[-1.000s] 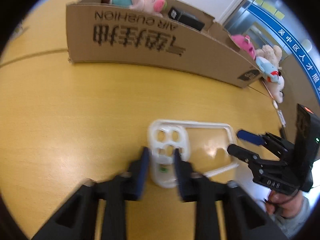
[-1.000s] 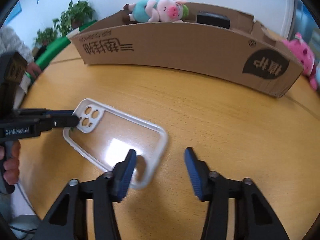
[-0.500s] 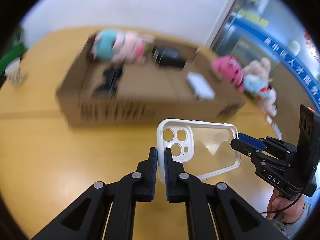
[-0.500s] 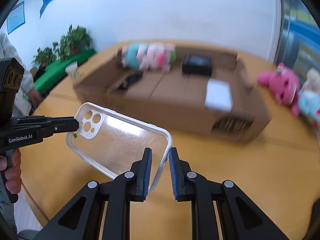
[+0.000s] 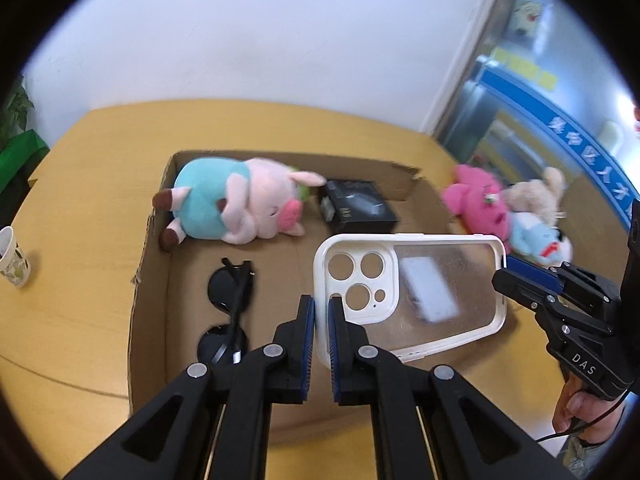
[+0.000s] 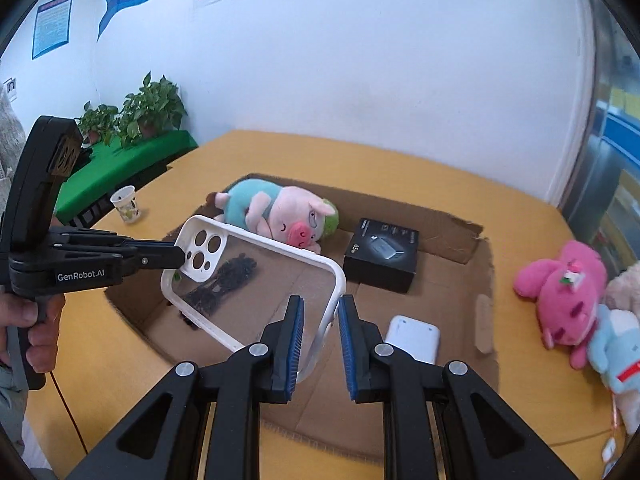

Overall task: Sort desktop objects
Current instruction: 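Lift the phone case with both grippers and carry it into the box, then open both grippers to release the phone case in the box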

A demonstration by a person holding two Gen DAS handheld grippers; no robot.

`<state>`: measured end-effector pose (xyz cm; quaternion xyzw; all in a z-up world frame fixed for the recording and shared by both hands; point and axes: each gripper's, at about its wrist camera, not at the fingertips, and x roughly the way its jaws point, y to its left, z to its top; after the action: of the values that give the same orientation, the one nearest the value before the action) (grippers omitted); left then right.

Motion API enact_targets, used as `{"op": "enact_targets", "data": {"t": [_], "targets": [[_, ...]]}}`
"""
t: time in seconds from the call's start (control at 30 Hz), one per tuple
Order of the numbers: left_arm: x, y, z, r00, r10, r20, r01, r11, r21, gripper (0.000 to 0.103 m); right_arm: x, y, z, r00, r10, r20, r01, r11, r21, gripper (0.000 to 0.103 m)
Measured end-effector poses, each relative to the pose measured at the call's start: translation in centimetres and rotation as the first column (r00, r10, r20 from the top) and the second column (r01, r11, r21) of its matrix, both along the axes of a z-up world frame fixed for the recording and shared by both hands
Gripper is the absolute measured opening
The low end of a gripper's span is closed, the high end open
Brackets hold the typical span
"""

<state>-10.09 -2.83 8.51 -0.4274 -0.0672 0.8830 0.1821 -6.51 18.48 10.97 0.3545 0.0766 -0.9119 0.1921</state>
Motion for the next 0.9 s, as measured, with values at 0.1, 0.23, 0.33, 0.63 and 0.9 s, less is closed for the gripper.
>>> {"op": "enact_targets", "data": {"t": [0.1,0.23,0.33,0.63,0.9], "targets": [[-2.8,0.0,-2.1,0.998,0.018,0.063,-0.016,1.000,-0.019,0.006,-3.9,0.1,-2.4,0.995,0.004,0.095,-0.001,1.000,-0.025,0.019],[-5.5,0.6,-4.5,0.990,0.032,0.140,-0.025,0.998,-0.056,0.006,-8.8,0.3,-5.9,0.969,0.022,0.248,-0.018,1.000,-0.019,0.023],[-7.4,1.1,-6.2,0.977,0.040,0.208,-0.025,0.997,-0.073,0.006,-11.9,0.7,-8.3,0.932,0.022,0.362,-0.013,1.000,-0.028,0.023],[-9.3,2.9,-10.1,0.940,0.047,0.337,0.014,0.984,-0.175,0.007,-15.1,0.0,-14.6,0.817,-0.039,0.576,0.010,0.999,0.053,0.023],[-8.1,2.5,-9.2,0.942,0.064,0.331,-0.002,0.983,-0.185,0.007,-13.0,0.5,-12.6,0.867,-0.064,0.495,0.045,0.998,0.049,0.064]]}}
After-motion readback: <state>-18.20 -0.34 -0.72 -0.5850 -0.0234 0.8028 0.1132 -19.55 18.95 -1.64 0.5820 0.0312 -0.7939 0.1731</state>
